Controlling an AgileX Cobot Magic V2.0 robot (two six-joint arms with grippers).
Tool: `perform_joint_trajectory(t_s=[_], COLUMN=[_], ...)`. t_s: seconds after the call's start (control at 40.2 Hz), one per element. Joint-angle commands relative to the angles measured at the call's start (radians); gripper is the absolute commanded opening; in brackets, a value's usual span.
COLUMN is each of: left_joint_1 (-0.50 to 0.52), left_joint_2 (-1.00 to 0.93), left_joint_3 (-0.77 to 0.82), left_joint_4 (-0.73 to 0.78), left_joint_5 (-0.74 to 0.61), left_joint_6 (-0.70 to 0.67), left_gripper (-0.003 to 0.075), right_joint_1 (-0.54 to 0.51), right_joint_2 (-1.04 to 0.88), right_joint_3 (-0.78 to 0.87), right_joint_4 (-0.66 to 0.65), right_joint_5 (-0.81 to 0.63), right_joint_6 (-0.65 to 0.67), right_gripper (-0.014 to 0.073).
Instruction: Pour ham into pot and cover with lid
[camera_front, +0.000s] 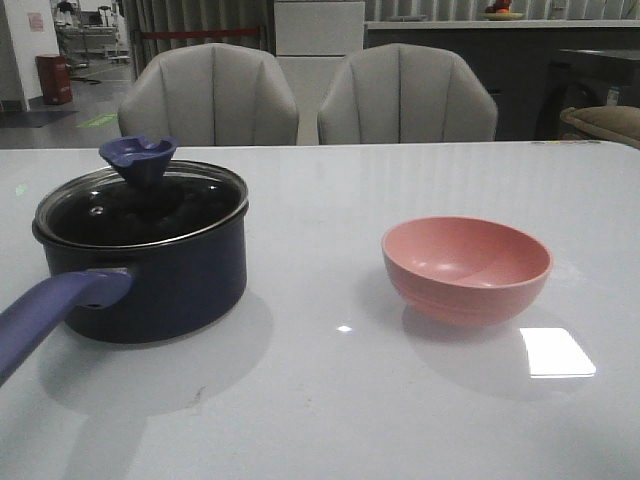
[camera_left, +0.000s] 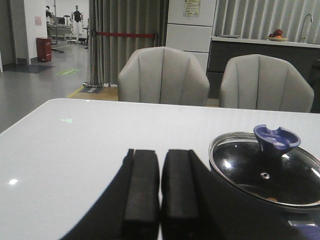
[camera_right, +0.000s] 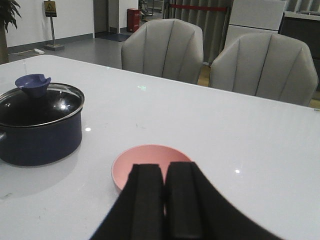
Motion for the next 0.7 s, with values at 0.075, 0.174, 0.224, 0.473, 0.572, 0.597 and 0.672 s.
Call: perform_joint_trajectory(t_s=[0.075,0.174,0.224,0.473,0.572,0.597,0.672], left_joint_1=[0.0,0.0,0.0,0.0,0.0,0.0,0.0], left_joint_2=[-0.017,-0.017,-0.017,-0.017,-0.017,-0.017,-0.017], left_joint_3=[0.02,0.02,0.02,0.02,0.02,0.02,0.02], left_joint_4=[-0.008,-0.008,-0.008,-0.008,-0.008,-0.008,-0.008], left_joint_5=[-0.088,-0.088,-0.088,-0.088,-0.088,-0.088,-0.088], left_joint_6=[-0.012,-0.012,-0.012,-0.012,-0.012,-0.012,-0.012], left_gripper=[0.0113,0.0113,0.0113,0.0113,0.0113,0.0113,0.0113], right_joint_1=[0.001,0.001,0.001,-0.002,-0.033,-0.045,-0.104], right_joint_2=[0.009,0.009,0.009,0.009,-0.003,-0.008,-0.042], right_joint_3=[-0.028,-0.028,-0.028,-0.003,0.0,0.0,0.0], right_joint_4=[0.006,0.006,0.006,-0.042,-0.159,-0.189,-0.293], right_joint_5=[-0.07,-0.07,-0.07,-0.128,-0.135,-0.132,-0.104], right_joint_6=[-0.006,-0.006,-0.006,-0.02,0.062,0.095,0.193], right_gripper=[0.0159,0.0159,0.0159,0.0158,0.0158,0.0158,0.0158])
